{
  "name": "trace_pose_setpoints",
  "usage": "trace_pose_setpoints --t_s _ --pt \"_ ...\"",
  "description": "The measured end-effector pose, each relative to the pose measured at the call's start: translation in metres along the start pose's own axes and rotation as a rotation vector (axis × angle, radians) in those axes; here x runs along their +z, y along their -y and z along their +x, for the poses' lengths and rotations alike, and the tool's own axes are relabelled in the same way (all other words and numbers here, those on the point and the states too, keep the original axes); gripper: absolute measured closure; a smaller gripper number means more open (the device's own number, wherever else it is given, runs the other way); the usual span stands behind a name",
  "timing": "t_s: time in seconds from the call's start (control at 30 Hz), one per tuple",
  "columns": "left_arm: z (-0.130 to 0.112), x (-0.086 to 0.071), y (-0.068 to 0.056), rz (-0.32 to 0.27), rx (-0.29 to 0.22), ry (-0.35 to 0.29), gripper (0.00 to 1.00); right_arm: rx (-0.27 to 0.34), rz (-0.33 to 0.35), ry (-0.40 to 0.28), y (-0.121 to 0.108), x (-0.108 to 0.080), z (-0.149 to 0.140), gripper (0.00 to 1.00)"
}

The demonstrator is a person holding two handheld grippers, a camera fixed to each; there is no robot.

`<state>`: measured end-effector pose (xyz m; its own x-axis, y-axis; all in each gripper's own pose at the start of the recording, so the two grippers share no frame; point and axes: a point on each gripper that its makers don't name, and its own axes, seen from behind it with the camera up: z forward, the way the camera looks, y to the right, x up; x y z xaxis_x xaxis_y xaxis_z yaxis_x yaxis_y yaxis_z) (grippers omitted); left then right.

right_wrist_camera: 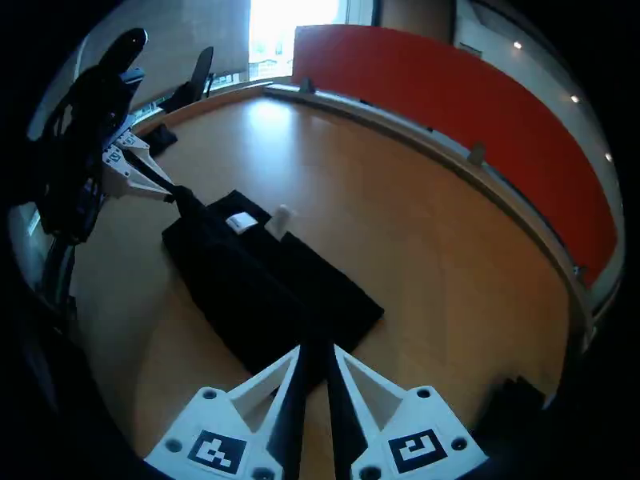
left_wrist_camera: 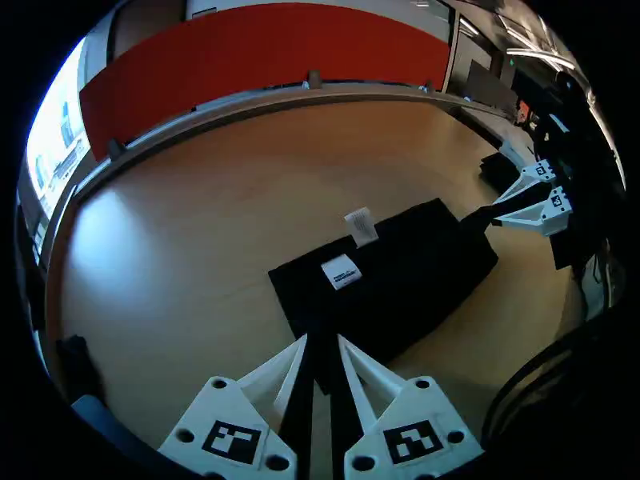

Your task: Fold towel

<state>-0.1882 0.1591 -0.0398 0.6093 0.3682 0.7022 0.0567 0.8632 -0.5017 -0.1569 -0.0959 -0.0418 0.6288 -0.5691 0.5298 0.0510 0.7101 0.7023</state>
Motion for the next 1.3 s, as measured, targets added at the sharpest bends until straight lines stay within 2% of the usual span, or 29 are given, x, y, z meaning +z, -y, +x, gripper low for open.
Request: trace_pose_setpoints --t_s 0.3,0.53,0.6,0.67,0.73,0.83,0.9,0.97,1.03,1.07,1.13,1.2,1.3 --pt "-0.002 0.021 0.006 0.034 -0.007 0.008 0.88 0.040 -0.021 0.016 -0.006 0.020 -0.008 0.85" --pt "-0.004 0.029 0.007 0.056 0.010 0.019 0.86 0.064 -0.048 0.020 -0.010 0.030 -0.009 0.84" --pt "-0.004 0.030 0.008 0.060 0.013 0.018 0.84 0.065 -0.058 0.021 -0.012 0.032 -0.009 0.83" --pt "-0.003 0.031 0.010 0.067 0.012 0.016 0.76 0.062 -0.068 0.027 -0.014 0.034 -0.011 0.82" --pt "-0.003 0.032 0.012 0.073 0.013 0.012 0.75 0.058 -0.076 0.033 -0.016 0.036 -0.013 0.80" --pt "-0.001 0.033 0.015 0.084 0.020 0.008 0.70 0.053 -0.086 0.043 -0.018 0.039 -0.015 0.71" --pt "-0.001 0.034 0.017 0.090 0.026 0.008 0.64 0.052 -0.090 0.048 -0.018 0.041 -0.016 0.62" --pt "-0.001 0.035 0.018 0.091 0.032 0.009 0.58 0.052 -0.098 0.046 -0.020 0.041 -0.015 0.44" --pt "-0.001 0.035 0.019 0.093 0.037 0.010 0.49 0.052 -0.105 0.044 -0.022 0.042 -0.015 0.35" --pt "-0.001 0.035 0.019 0.094 0.039 0.010 0.44 0.052 -0.109 0.043 -0.023 0.042 -0.015 0.33" --pt "-0.002 0.035 0.020 0.095 0.039 0.013 0.44 0.052 -0.115 0.043 -0.025 0.041 -0.015 0.30" --pt "-0.002 0.035 0.021 0.095 0.036 0.018 0.30 0.053 -0.120 0.044 -0.027 0.041 -0.015 0.24" --pt "-0.003 0.035 0.022 0.096 0.029 0.020 0.28 0.050 -0.126 0.043 -0.029 0.042 -0.014 0.20"
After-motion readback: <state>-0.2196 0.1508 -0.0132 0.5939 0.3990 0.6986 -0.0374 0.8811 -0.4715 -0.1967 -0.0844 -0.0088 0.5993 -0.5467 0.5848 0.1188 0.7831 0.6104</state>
